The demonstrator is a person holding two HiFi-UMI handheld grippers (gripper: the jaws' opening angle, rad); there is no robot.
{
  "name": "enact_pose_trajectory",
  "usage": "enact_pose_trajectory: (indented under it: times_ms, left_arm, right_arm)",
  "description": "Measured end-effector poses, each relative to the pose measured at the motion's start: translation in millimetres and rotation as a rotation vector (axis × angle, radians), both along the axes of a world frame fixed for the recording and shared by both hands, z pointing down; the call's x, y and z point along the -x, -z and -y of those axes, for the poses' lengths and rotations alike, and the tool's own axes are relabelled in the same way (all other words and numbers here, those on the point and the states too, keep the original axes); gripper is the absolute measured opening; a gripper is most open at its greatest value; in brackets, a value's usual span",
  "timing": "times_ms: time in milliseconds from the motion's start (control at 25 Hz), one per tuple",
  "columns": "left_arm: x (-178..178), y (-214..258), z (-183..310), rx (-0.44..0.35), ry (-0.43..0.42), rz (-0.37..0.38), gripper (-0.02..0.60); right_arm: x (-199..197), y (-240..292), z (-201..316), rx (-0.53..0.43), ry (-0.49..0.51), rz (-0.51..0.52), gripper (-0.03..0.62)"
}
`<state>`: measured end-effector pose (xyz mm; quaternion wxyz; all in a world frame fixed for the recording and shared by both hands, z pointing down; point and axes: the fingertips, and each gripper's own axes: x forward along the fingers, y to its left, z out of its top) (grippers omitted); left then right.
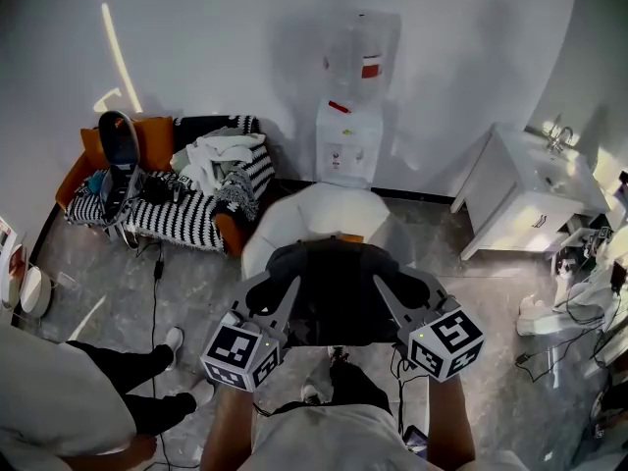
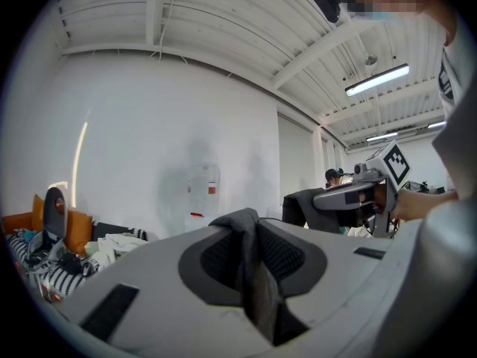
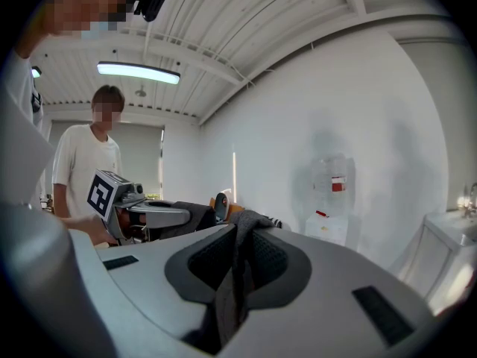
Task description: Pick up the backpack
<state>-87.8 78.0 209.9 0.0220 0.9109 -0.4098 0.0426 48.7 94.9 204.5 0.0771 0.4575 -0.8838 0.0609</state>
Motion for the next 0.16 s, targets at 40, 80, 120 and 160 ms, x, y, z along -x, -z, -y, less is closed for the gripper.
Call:
enact_pose_trajectory:
  times_ms: [40,80,120,160]
  left_arm:
    - [0.2,-0.1,1.8,0.002,-0.001,0.000,0.071]
    - [0.4,0.3,3.5,0.005,-0.001,0.000,0.071]
    - [0.6,0.8,5.2,0.007,-0.001,0.000,0.071]
    - [0.8,1.3,6.8,0.008,-0.001,0.000,0.071]
  right_arm:
    - [0.1,0.0,1.9,0.002,-0.001,0.000,0.043]
    - [0.2,0.2,3.8,0.004,-0.001,0.000,0.043]
    - [0.4,0.6,5.6,0.006,-0.002,0.000,0.043]
    - [0.5,1.1,7.3,0.008,-0.002,-0.001,0.043]
